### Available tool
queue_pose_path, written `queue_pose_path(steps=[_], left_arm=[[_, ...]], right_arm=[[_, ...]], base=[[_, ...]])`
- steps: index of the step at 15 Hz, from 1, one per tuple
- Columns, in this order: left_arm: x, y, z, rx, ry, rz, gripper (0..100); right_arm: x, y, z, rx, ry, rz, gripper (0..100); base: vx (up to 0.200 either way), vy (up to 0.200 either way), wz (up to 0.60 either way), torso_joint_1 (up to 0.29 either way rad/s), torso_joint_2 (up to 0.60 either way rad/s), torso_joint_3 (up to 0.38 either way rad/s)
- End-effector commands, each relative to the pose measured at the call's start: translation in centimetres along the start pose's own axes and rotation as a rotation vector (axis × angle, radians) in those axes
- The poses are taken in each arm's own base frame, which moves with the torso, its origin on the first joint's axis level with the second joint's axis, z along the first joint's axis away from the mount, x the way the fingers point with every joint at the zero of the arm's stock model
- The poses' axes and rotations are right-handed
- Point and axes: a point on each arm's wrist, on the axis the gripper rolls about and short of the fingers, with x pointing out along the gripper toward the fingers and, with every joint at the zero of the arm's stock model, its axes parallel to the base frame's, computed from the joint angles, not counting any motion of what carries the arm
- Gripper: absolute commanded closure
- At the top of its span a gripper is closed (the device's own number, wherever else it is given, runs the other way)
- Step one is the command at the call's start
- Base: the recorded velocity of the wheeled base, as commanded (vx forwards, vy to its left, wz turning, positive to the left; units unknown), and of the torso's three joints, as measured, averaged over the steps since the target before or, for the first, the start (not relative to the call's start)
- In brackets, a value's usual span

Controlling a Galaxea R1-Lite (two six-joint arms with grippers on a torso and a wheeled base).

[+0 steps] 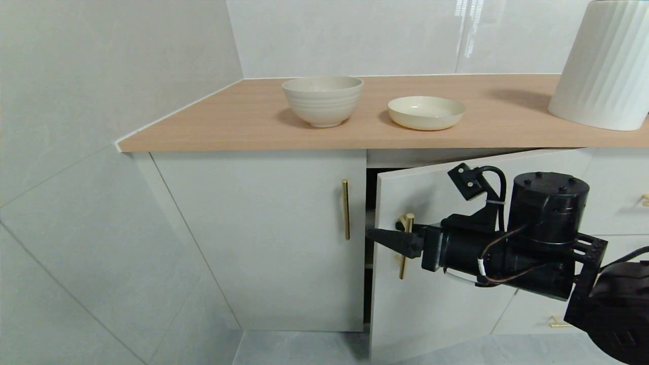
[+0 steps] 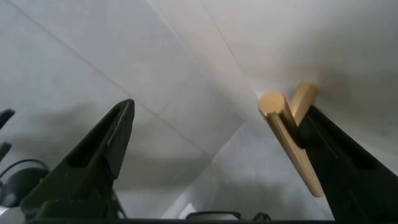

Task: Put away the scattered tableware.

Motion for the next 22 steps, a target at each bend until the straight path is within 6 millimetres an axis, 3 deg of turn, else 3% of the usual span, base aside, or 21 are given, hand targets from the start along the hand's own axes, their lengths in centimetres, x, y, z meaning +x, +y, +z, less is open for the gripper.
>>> queue_pose_path(steps=[1,3,4,7,12,15,18,19,22], left_arm=[[3.8,1.0,5.0,-0.025,0.148,-0.055,0],[6.2,1.4,6.4,-0.045,0.210,-0.102,0],[9.0,1.9,7.6,-0.093,0.259,-0.144,0],[14.0,2.2,7.9,-0.118,0.276,-0.203,0],[20.1,-1.5,7.2,-0.109,0.334,-0.388,0],[22.2,-4.7,6.1,-0.111,0.402,-0.520,0],[24.8,-6.2,5.5,-0.172,0.378,-0.538,0],[25.7,-6.9,5.2,-0.201,0.363,-0.543,100],[26.9,-8.4,4.2,-0.234,0.354,-0.568,100]], right_arm=[[-2.1,1.2,0.8,-0.015,-0.036,0.020,0],[-2.7,1.5,0.8,-0.017,-0.023,0.050,0],[-3.1,1.7,0.5,-0.015,0.002,0.089,0],[-3.5,1.7,-0.4,-0.004,0.046,0.112,0],[-4.2,1.2,-2.0,0.011,0.107,0.115,0],[-4.4,1.1,-2.4,-0.014,0.120,0.110,0],[-4.5,1.0,-2.8,-0.019,0.132,0.106,0],[-4.5,1.0,-2.8,-0.019,0.133,0.106,0],[-4.5,0.9,-2.9,-0.016,0.138,0.102,0]], base=[[0.000,0.000,0.00,0.000,0.00,0.000],[0.000,0.000,0.00,0.000,0.00,0.000],[0.000,0.000,0.00,0.000,0.00,0.000],[0.000,0.000,0.00,0.000,0.00,0.000],[0.000,0.000,0.00,0.000,0.00,0.000],[0.000,0.000,0.00,0.000,0.00,0.000],[0.000,0.000,0.00,0.000,0.00,0.000],[0.000,0.000,0.00,0.000,0.00,0.000],[0.000,0.000,0.00,0.000,0.00,0.000]])
